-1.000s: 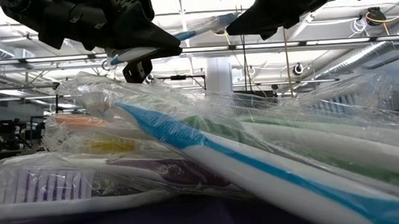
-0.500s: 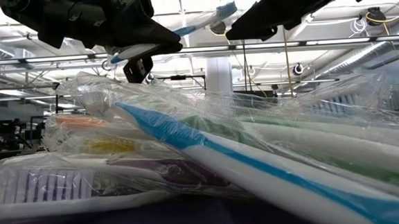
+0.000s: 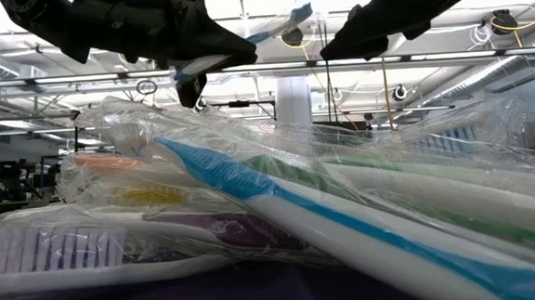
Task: Pick & Place Toothbrushes
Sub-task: Put the blue toothbrush into the orange bin
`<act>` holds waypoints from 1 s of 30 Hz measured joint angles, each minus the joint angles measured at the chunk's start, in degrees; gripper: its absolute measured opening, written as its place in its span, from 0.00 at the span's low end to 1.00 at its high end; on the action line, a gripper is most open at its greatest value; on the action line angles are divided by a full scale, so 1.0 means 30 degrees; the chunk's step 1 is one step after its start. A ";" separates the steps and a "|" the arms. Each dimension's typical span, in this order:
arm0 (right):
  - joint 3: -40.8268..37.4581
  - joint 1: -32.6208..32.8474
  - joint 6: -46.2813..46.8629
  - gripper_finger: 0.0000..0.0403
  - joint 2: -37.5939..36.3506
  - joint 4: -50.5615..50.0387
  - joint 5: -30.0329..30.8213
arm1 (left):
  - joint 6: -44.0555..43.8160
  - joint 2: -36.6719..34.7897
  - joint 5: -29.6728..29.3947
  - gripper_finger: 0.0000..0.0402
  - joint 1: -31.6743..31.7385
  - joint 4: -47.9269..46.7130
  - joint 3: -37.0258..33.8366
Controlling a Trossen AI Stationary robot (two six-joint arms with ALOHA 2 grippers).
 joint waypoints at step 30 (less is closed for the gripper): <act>-0.0007 0.1352 0.1577 0.48 0.0015 0.0739 0.0090 | -0.1538 0.0000 -0.8523 0.02 0.4909 0.0824 0.0000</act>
